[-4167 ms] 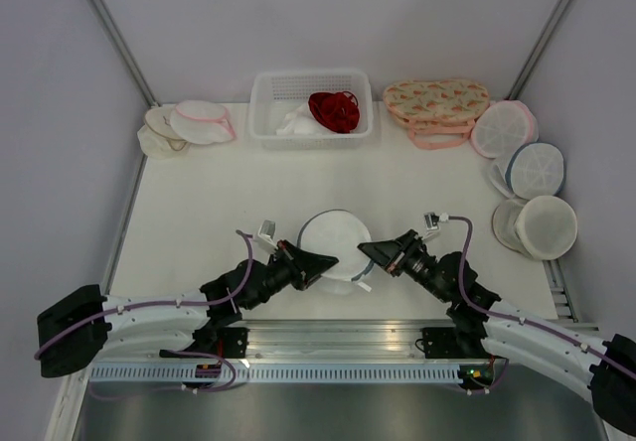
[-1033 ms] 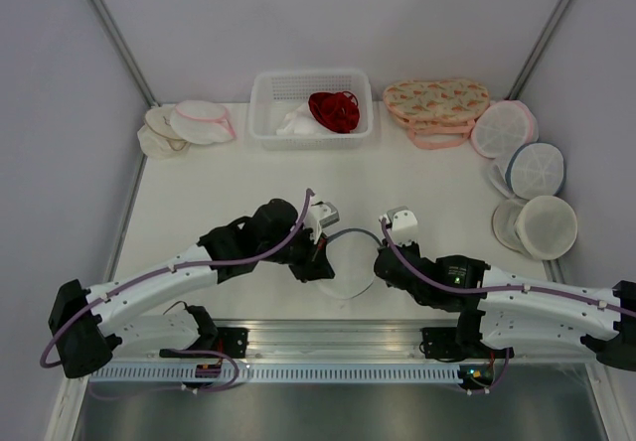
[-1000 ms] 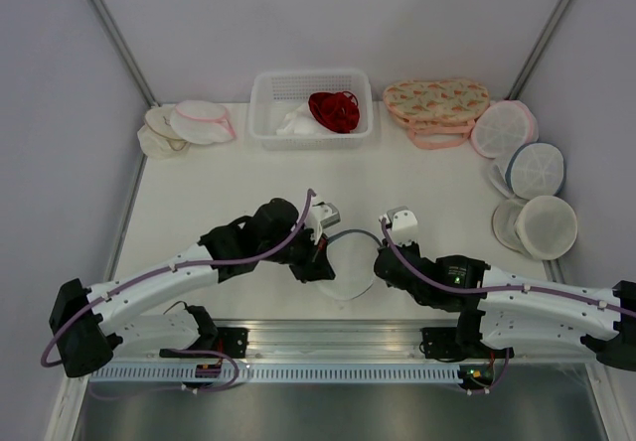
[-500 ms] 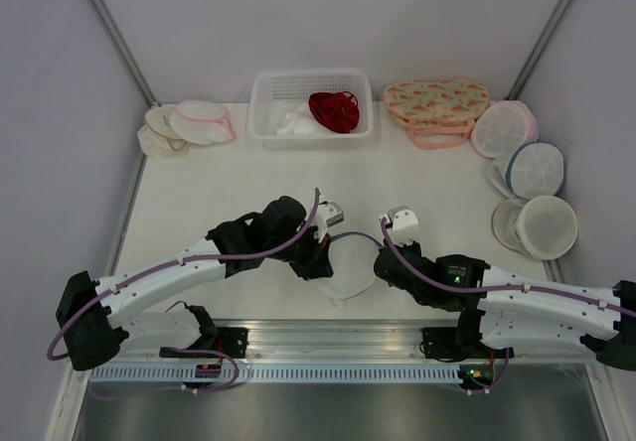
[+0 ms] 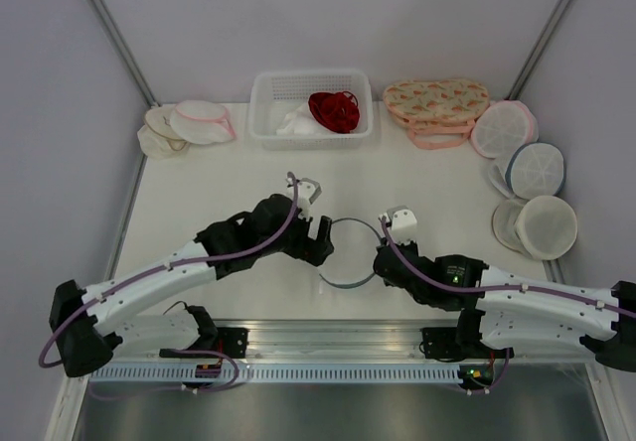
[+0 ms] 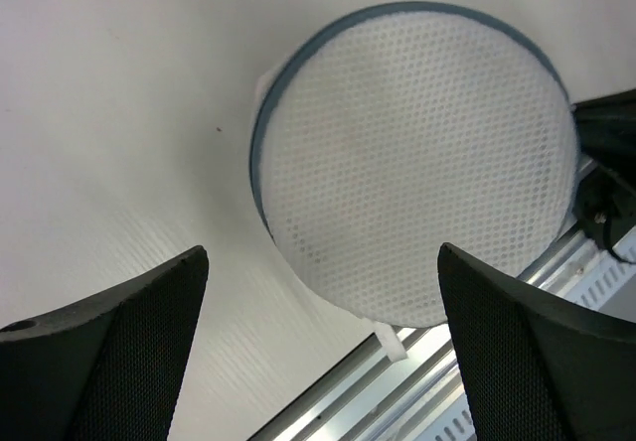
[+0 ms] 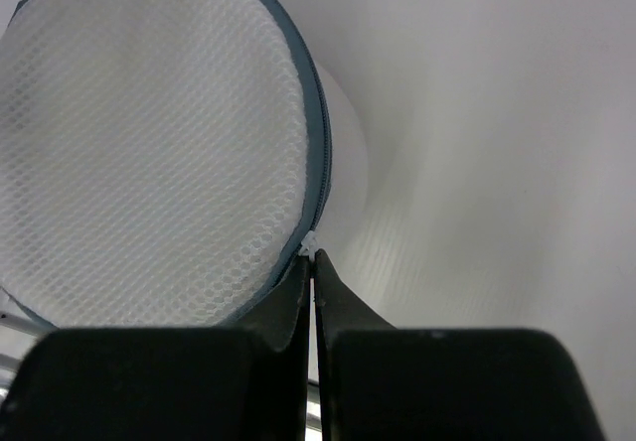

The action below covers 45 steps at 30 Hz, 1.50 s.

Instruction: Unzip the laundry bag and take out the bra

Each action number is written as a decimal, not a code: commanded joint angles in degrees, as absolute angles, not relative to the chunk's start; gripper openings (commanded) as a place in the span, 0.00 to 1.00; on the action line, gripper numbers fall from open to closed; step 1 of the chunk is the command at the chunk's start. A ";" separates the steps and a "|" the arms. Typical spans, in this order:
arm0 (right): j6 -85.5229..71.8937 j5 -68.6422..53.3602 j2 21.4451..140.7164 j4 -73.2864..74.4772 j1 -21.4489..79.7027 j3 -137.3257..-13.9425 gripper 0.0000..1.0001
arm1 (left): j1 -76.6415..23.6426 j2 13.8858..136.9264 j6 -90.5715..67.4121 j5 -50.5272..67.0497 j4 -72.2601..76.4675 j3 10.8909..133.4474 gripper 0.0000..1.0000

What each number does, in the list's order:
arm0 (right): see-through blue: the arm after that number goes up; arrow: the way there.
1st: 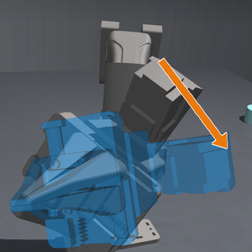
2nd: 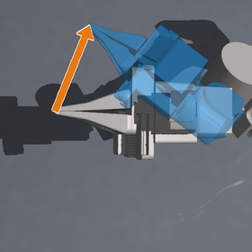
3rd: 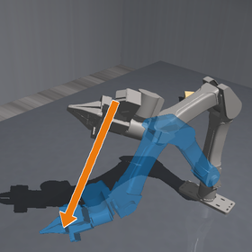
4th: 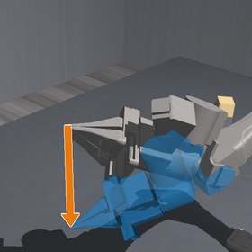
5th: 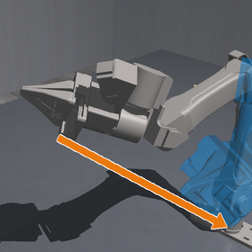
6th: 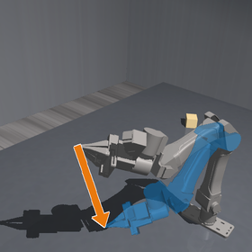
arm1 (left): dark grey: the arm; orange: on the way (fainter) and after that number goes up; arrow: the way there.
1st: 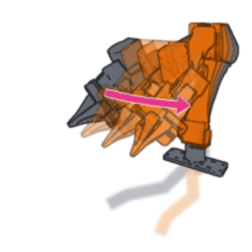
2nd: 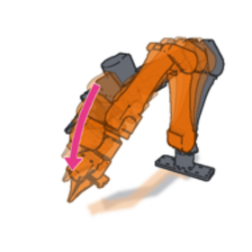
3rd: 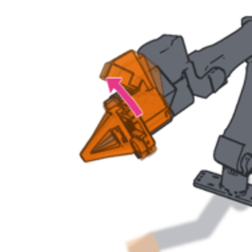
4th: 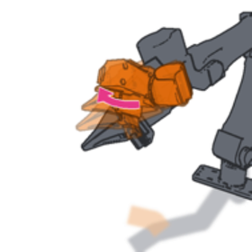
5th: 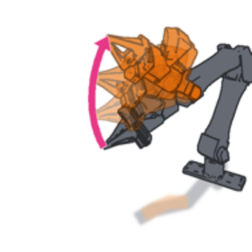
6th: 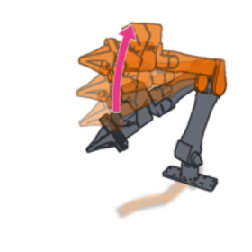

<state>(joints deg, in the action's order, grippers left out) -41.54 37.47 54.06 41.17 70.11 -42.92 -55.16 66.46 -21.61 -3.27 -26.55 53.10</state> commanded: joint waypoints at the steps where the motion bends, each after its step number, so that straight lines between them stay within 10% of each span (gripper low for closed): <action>1: -43.15 32.80 54.84 37.36 69.96 -41.40 0.00 | -55.37 58.11 -31.96 -12.92 -25.57 50.81 1.00; 14: -41.66 -9.31 58.89 8.64 70.14 -31.55 0.00 | -55.55 42.55 -53.08 3.24 -23.12 33.41 1.00; 45: -39.81 3.51 59.68 -6.86 74.18 -31.56 0.00 | -59.59 36.39 -75.41 -4.48 -7.04 22.06 1.00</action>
